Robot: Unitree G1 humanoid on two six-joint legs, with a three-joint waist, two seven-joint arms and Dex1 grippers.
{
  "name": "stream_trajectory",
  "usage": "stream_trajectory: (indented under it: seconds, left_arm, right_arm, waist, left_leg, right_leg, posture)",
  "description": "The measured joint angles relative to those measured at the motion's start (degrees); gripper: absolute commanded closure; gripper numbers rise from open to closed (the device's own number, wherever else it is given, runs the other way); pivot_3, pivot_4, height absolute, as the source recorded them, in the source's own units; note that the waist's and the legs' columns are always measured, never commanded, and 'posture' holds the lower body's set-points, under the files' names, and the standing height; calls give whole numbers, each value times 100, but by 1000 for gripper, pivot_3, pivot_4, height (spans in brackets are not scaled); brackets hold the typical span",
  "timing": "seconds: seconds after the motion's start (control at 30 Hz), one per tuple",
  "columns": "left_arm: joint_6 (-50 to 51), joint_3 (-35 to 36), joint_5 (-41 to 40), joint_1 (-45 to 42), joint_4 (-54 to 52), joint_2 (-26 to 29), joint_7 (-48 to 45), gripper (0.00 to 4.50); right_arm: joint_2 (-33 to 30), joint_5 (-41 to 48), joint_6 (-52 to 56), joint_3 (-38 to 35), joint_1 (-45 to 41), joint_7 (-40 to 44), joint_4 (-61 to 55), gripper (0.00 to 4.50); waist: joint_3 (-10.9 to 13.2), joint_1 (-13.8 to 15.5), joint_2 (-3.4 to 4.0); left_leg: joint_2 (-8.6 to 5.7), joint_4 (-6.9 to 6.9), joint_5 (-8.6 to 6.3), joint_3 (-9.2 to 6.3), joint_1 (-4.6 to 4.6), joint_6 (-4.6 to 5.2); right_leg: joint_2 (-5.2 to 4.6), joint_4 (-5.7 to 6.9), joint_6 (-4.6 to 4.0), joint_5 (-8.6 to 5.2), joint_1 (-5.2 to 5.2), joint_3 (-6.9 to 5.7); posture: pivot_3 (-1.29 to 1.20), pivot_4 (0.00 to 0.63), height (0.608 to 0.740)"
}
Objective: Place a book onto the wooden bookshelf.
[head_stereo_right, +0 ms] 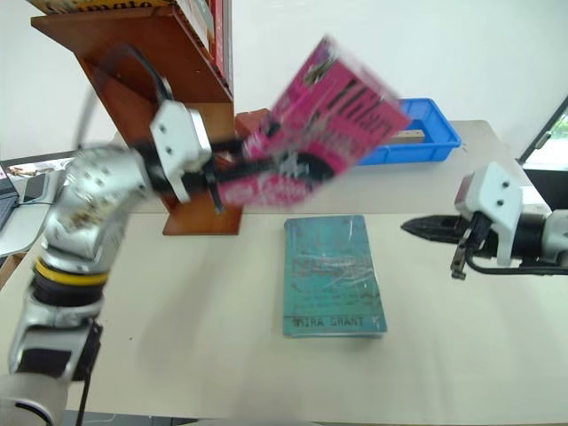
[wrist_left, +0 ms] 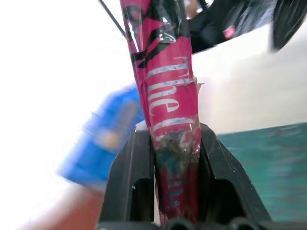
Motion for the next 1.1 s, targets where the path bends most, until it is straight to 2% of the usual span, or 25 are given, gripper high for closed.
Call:
stream_trajectory:
  seconds: [0.1,0.17,0.3,0.47,0.77,0.8,0.83,1.0,1.1]
  left_arm:
    - [-1369,-60,558,-464,670,243,-161,3970]
    - [-2098,-159,1014,-573,1240,602,-256,3970]
    - [-2802,-239,1738,-508,2090,1286,-342,3970]
    - [-2846,-262,2355,-350,2673,1798,-249,3970]
    - [-2406,-201,2617,49,2525,1979,-107,3970]
    - [-2327,-160,2593,126,2486,1993,-113,2937]
    - [-2263,-146,2566,160,2460,1994,-121,2587]
    - [-1855,-81,2369,412,2227,2050,-377,211]
    - [-1583,55,2133,615,1867,2229,-592,88]
  right_arm:
    - [2,372,323,51,-543,-212,-122,4500]
    - [9,573,518,192,-1009,-374,-175,4500]
    - [135,811,747,495,-1705,-642,-159,4500]
    - [391,878,850,940,-2272,-841,16,4500]
    - [432,815,850,1337,-2770,-841,301,4500]
    - [440,804,850,1398,-2826,-833,330,4500]
    - [445,790,850,1425,-2841,-823,347,4500]
    - [472,727,837,1477,-2848,-786,436,4500]
    - [474,644,750,1477,-2838,-683,490,4500]
  waist:
    - [3,-23,14]
    - [7,-42,20]
    - [13,-42,19]
    - [20,14,9]
    - [19,12,6]
    - [19,-12,7]
    - [19,-19,7]
    - [17,-27,10]
    - [16,-27,11]
  left_leg:
    - [1,1,1,0,2,0]
    - [2,0,1,-1,5,0]
    - [9,2,1,0,3,0]
    - [11,7,1,11,-9,0]
    - [33,11,1,41,-17,0]
    - [35,10,1,45,-16,0]
    - [37,9,1,45,-16,1]
    - [42,5,0,46,-16,1]
    - [42,4,0,47,-13,2]
  right_leg:
    - [0,-3,13,8,-16,0]
    - [2,0,17,10,-22,0]
    - [5,7,26,5,-37,-3]
    - [-4,30,29,4,-96,-8]
    - [-2,80,27,5,-130,-9]
    - [-2,83,26,6,-127,-10]
    - [-1,87,25,6,-127,-11]
    - [4,89,25,6,-137,-12]
    - [4,87,25,6,-148,-12]
  posture:
    - [0,150,637]
    - [0,150,637]
    - [0,150,637]
    - [0,150,637]
    - [0,150,637]
    - [0,150,637]
    - [0,150,637]
    - [0,150,637]
    - [0,150,637]
